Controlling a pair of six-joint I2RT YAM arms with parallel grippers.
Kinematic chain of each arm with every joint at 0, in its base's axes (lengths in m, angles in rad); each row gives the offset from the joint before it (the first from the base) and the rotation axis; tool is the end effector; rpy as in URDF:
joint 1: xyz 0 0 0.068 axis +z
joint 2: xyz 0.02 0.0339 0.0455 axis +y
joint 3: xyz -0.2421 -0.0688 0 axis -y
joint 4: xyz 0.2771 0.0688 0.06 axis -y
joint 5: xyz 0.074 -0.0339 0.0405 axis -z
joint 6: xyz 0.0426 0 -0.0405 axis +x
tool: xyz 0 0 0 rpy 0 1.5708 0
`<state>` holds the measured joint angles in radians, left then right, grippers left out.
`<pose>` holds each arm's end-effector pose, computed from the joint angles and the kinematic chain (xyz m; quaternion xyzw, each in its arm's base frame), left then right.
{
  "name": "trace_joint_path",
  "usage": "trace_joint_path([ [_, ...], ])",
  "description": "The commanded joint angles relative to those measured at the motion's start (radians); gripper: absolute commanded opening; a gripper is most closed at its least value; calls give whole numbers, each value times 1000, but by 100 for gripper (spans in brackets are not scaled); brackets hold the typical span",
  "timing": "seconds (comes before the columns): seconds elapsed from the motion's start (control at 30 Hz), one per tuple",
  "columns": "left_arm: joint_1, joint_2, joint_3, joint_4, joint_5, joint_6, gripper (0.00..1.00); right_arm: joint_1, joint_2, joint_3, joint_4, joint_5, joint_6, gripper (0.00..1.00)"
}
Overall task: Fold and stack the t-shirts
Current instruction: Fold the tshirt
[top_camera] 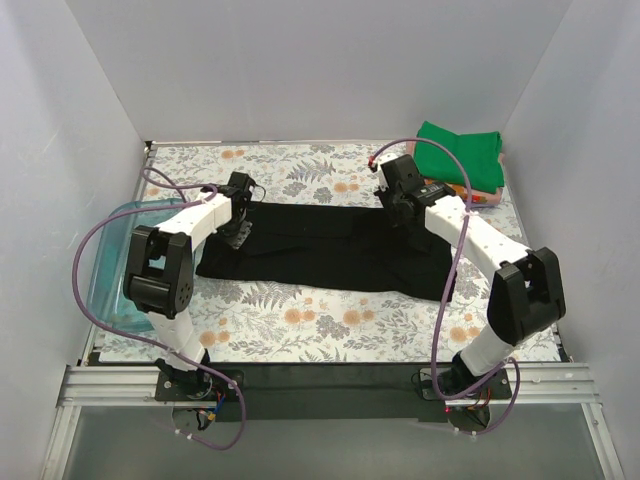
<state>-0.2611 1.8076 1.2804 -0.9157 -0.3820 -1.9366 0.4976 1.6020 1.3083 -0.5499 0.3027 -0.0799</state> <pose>0.3528 -0.0778 0.1487 -0.7363 0.6466 0.0302 0.1973 0.3456 0.1733 0.2470 -0.2117 0.9010 -0.0650 0.3731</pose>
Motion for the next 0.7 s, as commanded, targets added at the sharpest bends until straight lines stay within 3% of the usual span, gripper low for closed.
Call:
trace_joint_path([
  [0.0,22,25,51,-2,-6,18,7,-19,47,63,38,-16,-24,1],
  [0.07,29,42,89,0,-8,34,9,-33,90,92,42,-13,-24,1],
  [0.13,33,76,121,0,-9,54,20,-40,140,115,45,4,-26,1],
  [0.23,33,117,183,-17,-21,96,51,-51,221,166,53,53,-24,1],
  [0.27,34,124,197,-23,-23,111,54,-54,245,181,53,68,-20,1],
  [0.3,34,128,220,-41,-27,110,58,-59,287,218,51,103,-11,8],
  [0.33,33,127,224,-38,-23,120,59,-60,308,235,51,122,-3,29],
  [0.5,33,70,231,-55,-34,142,62,-60,320,249,39,214,60,54],
  [0.6,33,-10,172,-34,-15,160,64,-62,238,200,39,190,118,77],
  [0.63,31,-36,128,-20,-2,171,64,-60,210,157,38,170,132,98],
  [0.67,31,-81,107,9,21,177,65,-60,181,128,41,141,164,98],
])
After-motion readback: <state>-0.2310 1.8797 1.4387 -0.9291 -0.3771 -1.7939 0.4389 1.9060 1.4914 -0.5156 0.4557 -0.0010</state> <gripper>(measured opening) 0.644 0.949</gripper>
